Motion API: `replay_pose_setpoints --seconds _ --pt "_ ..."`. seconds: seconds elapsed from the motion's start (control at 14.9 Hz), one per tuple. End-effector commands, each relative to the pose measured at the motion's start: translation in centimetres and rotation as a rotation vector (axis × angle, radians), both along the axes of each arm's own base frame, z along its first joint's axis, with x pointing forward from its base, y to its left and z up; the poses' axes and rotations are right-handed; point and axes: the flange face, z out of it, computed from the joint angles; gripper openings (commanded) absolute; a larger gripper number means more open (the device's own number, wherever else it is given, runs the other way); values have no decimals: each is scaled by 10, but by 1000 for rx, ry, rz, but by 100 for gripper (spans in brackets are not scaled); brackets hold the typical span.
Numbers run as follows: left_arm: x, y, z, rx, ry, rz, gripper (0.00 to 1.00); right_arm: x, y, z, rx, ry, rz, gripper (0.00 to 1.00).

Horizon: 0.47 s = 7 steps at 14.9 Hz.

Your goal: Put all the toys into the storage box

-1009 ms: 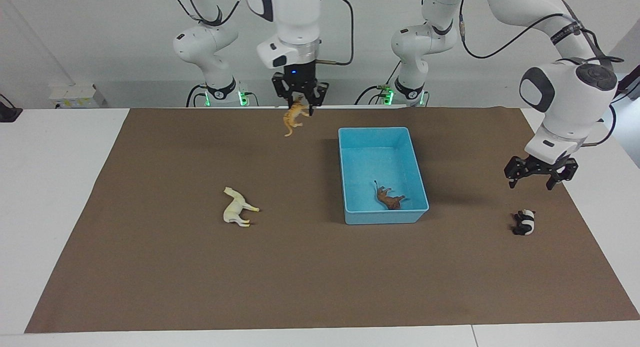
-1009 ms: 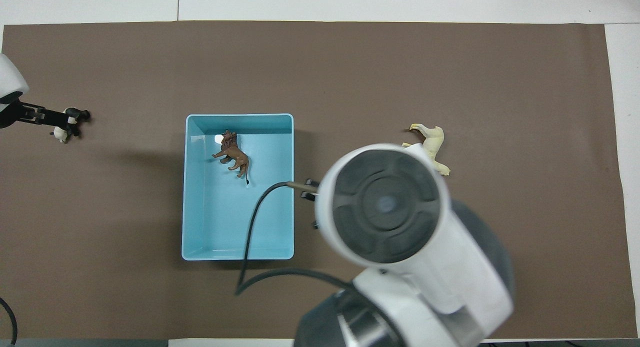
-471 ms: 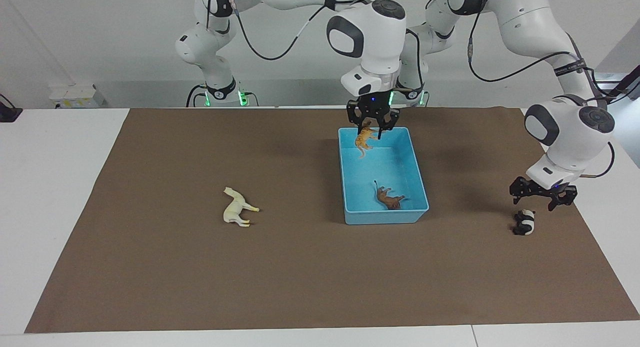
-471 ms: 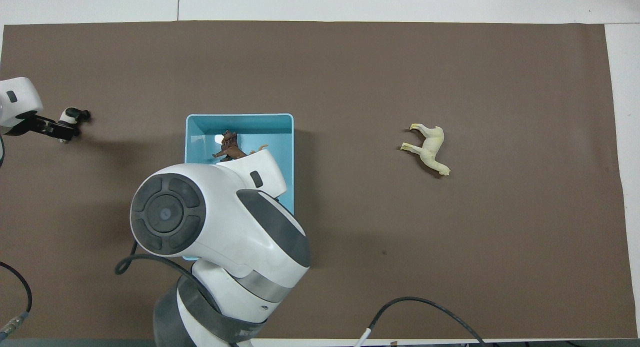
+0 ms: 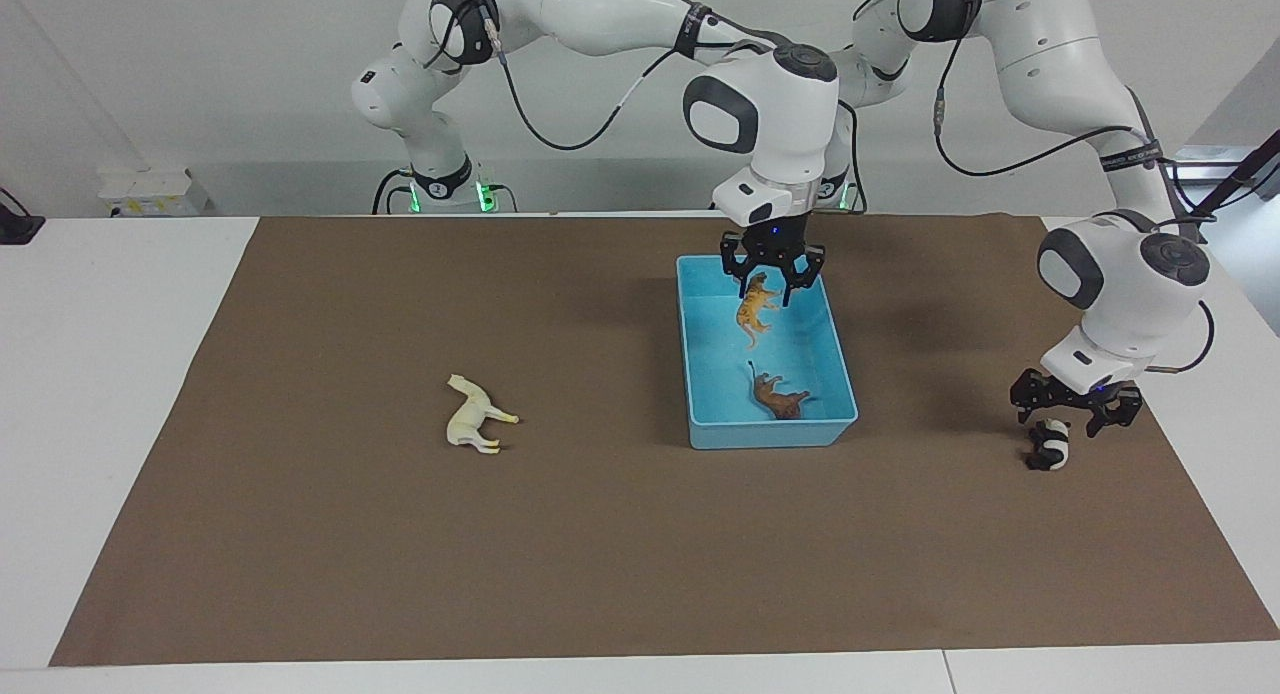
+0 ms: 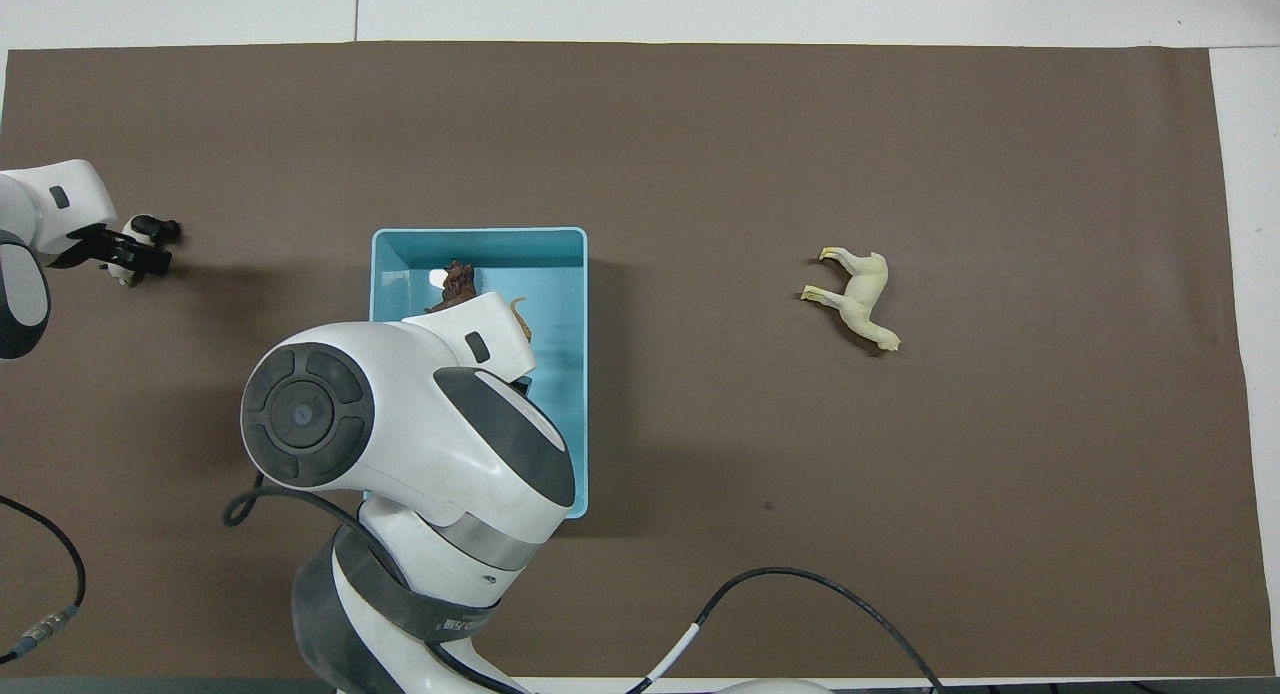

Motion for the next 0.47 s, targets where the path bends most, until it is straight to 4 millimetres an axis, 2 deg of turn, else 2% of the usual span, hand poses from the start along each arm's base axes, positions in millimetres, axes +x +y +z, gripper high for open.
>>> replay_pose_setpoints --seconds 0.0,0.07,0.13,0.27,0.34,0.4 --pt "6 1 -14 3 -26 -9 100 0 -10 9 -30 41 -26 100" --pt "6 4 -18 4 -32 -6 100 -2 -16 17 -40 54 -32 100" --pt "7 6 -19 6 -37 -5 100 3 -34 37 -42 64 -53 100" --pt "7 5 -26 4 -38 -7 100 33 -99 64 -71 115 -111 100" --pt "7 6 -27 5 -44 -7 100 45 -133 71 -90 140 -108 100" --pt "7 5 -30 5 -47 -9 100 60 -171 67 -114 165 -134 100"
